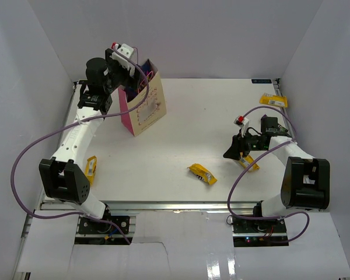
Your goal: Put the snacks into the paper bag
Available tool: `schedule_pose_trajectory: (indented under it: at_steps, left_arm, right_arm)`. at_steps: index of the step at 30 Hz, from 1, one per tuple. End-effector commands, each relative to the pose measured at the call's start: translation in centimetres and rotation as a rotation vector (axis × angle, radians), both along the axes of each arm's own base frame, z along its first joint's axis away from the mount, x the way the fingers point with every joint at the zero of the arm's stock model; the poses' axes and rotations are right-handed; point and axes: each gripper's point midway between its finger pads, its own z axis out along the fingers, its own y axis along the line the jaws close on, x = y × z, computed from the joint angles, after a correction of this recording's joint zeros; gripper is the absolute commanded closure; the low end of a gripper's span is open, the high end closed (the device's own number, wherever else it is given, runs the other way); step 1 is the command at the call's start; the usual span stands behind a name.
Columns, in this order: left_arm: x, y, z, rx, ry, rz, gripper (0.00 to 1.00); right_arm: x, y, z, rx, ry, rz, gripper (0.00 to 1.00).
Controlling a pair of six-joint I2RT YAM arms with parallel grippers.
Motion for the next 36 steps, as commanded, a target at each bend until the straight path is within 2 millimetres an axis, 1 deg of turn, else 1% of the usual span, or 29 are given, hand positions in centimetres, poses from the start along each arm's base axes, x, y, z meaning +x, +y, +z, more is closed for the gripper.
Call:
schedule_pose_trajectory:
  at_steps: [1,2,3,4,5,6,8,9,10,11,12,13,15,16,17,18,19,20,22,23,24,25,26,29,30,32,33,35,36]
  left_arm:
    - [-2.7,0.5,8.9,-0.079,-0.226,-0.002,0.02]
    - [-3.1,0.3,9.3,-0.098,-0.220,-0.015,0.02]
    - [-3.8,0.2,10.8,-0.113,-0.242,-0.026,0.02]
    - [-4.1,0.1,11.4,-0.123,-0.243,-0.032,0.02]
    - [-4.5,0.1,11.3,-0.130,-0.213,-0.036,0.02]
    - [-5.3,0.0,12.8,-0.157,-0.223,-0.043,0.02]
    - [-6.5,0.2,13.3,-0.178,-0.196,-0.042,0.02]
    - [-7.2,0.5,13.6,-0.209,-0.182,-0.024,0.02]
    - [-8.9,1.0,13.8,-0.230,-0.173,-0.008,0.02]
    - [-9.8,1.4,13.8,-0.252,-0.161,0.011,0.02]
    - [-10.6,2.1,13.4,-0.293,-0.140,0.054,0.02]
    - [-12.8,2.6,12.0,-0.337,-0.099,0.074,0.02]
    - [-14.7,3.1,9.4,-0.425,-0.021,0.108,0.02]
    - [-15.1,3.1,5.0,-0.440,0.074,0.131,0.02]
    - [-17.4,3.2,4.4,-0.472,0.080,0.121,0.02]
    - [-18.2,3.2,2.8,-0.500,0.121,0.127,0.02]
    - [-18.9,2.8,1.0,-0.574,0.190,0.133,0.02]
    - [-20.1,2.8,-2.0,-0.597,0.254,0.144,0.02]
    - [-21.0,2.5,-4.5,-0.693,0.342,0.163,0.02]
    - [-21.5,2.8,-6.2,-0.716,0.367,0.191,0.02]
    - [-21.7,3.0,-7.0,-0.739,0.383,0.216,0.02]
    - [-21.7,3.4,-7.6,-0.757,0.389,0.248,0.02]
    - [-21.4,4.5,-8.6,-0.781,0.400,0.330,0.02]
    - [-21.1,6.7,-11.3,-0.794,0.457,0.519,0.03]
    - [-20.8,6.9,-12.0,-0.783,0.492,0.552,0.05]
    - [-20.9,7.2,-13.9,-0.767,0.565,0.615,0.09]
    - [-20.8,7.0,-14.9,-0.754,0.603,0.630,0.11]
    - [-20.9,6.2,-15.9,-0.757,0.657,0.608,0.14]
    - [-20.8,5.9,-16.6,-0.762,0.678,0.598,0.15]
  right_arm:
    - [-0.5,0.2,1.1,0.007,-0.037,0.043,0.42]
    - [-0.2,0.1,1.5,-0.001,-0.052,0.047,0.42]
    - [-0.1,-0.1,1.5,-0.022,-0.063,0.052,0.41]
    - [-0.3,-0.3,1.4,-0.036,-0.053,0.052,0.41]
    - [-0.2,-0.5,1.5,-0.052,-0.059,0.049,0.40]
    - [0.2,-1.1,1.3,-0.097,-0.064,0.033,0.40]
    - [0.8,-2.0,1.2,-0.159,-0.071,-0.001,0.39]
    - [1.3,-3.4,0.7,-0.239,-0.058,-0.063,0.39]
    - [1.6,-4.1,0.4,-0.289,-0.053,-0.101,0.38]
    - [2.5,-5.1,0.5,-0.342,-0.076,-0.161,0.36]
    - [2.8,-7.2,-0.3,-0.458,-0.050,-0.260,0.35]
    - [2.7,-7.9,-0.6,-0.503,-0.049,-0.278,0.32]
    - [2.1,-9.3,-1.0,-0.577,-0.042,-0.314,0.26]
    - [1.4,-9.3,-1.5,-0.594,-0.034,-0.290,0.21]
    - [0.8,-9.4,-1.8,-0.607,-0.030,-0.280,0.20]
    - [0.6,-9.7,-2.0,-0.632,-0.033,-0.282,0.17]
    - [0.0,-9.9,-2.8,-0.648,-0.026,-0.270,0.17]
    - [0.0,-10.1,-3.2,-0.661,-0.024,-0.270,0.16]
    - [0.5,-10.4,-3.8,-0.680,-0.028,-0.276,0.17]
    - [0.6,-10.4,-4.5,-0.684,-0.007,-0.264,0.18]
    - [0.8,-10.4,-4.6,-0.683,-0.001,-0.258,0.19]
    - [1.0,-10.3,-4.8,-0.681,0.008,-0.254,0.23]
    - [1.4,-10.3,-5.1,-0.682,0.019,-0.248,0.25]
    - [1.7,-10.0,-5.3,-0.672,0.031,-0.224,0.43]
    - [1.6,-9.6,-5.3,-0.652,0.031,-0.209,0.53]
    - [1.2,-8.7,-5.0,-0.607,0.028,-0.173,0.62]
    - [1.1,-8.2,-4.7,-0.588,0.021,-0.155,0.71]
    - [1.0,-6.8,-3.4,-0.516,-0.005,-0.108,0.78]
    - [0.8,-6.3,-2.6,-0.496,-0.030,-0.073,0.85]
